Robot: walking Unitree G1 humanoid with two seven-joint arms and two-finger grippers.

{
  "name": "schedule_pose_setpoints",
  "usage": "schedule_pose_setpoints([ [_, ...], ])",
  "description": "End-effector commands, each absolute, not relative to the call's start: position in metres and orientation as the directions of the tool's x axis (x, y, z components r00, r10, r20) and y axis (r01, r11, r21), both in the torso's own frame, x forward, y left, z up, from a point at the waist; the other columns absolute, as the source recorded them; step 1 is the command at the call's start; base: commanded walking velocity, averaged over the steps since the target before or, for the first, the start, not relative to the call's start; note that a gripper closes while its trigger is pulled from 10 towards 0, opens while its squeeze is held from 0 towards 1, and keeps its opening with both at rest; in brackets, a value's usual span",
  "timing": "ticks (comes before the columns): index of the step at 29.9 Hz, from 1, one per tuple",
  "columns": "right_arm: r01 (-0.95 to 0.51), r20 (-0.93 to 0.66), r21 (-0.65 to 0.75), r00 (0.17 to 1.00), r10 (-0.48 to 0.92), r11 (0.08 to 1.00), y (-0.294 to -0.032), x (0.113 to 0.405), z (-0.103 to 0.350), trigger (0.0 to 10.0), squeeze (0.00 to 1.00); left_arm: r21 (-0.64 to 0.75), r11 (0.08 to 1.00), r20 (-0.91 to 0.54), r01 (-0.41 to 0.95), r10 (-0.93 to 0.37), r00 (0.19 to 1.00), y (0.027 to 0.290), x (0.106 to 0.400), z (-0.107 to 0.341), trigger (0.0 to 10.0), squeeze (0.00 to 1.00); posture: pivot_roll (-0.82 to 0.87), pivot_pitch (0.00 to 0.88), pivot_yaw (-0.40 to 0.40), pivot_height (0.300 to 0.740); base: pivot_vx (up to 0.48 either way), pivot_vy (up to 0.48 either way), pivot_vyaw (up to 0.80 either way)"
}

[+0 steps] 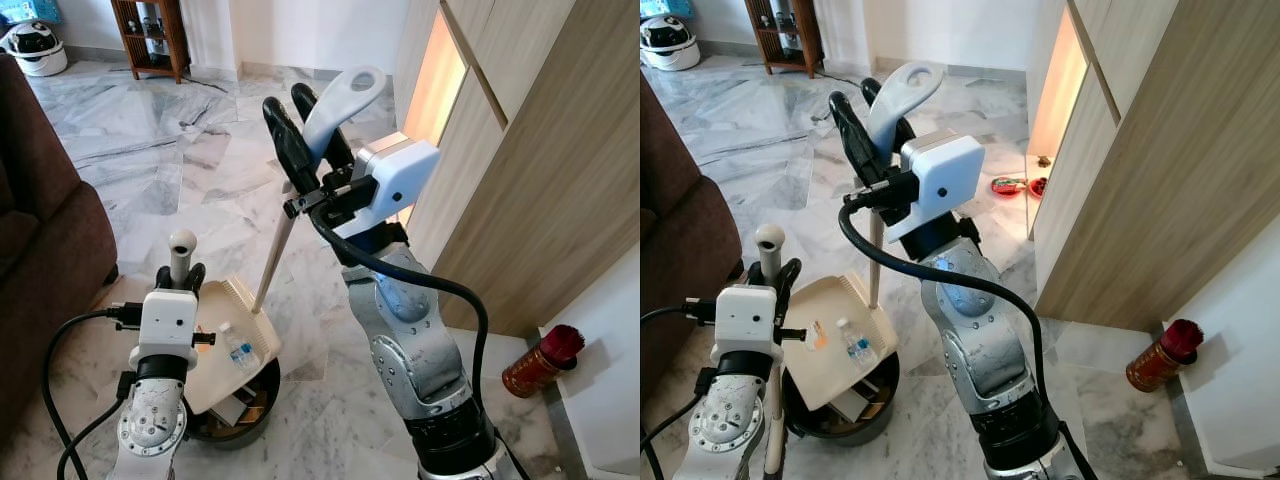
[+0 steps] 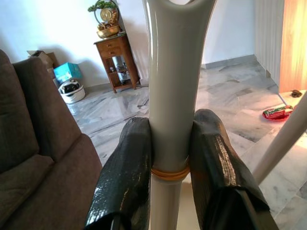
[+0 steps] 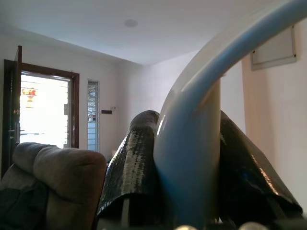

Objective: Sweep floor

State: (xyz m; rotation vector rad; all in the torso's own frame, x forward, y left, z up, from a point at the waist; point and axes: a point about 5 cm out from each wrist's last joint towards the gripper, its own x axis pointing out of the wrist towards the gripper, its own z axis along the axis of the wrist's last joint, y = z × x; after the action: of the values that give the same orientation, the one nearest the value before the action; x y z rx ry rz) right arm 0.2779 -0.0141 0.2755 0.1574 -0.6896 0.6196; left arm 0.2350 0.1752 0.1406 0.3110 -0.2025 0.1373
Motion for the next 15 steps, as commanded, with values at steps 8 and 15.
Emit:
schedule_pose_setpoints([
  [8, -0.59, 0.747, -0.092, 0.492, 0.447, 0.802, -0.01, 0.26, 0.298, 10.0, 0.0, 0.291, 0.944, 0.255, -0.153, 0.077, 0.964, 0.17, 0.233, 0.146, 10.0, 0.0, 0.11, 0.1, -0.061, 0.74, 0.0, 0.0, 0.0],
  [15, -0.58, 0.739, -0.208, 0.435, 0.515, 0.788, -0.006, 0.25, 0.292, 10.0, 0.0, 0.293, 0.945, 0.253, -0.146, 0.07, 0.965, 0.17, 0.233, 0.146, 10.0, 0.0, 0.1, 0.102, -0.059, 0.74, 0.0, 0.0, 0.0],
])
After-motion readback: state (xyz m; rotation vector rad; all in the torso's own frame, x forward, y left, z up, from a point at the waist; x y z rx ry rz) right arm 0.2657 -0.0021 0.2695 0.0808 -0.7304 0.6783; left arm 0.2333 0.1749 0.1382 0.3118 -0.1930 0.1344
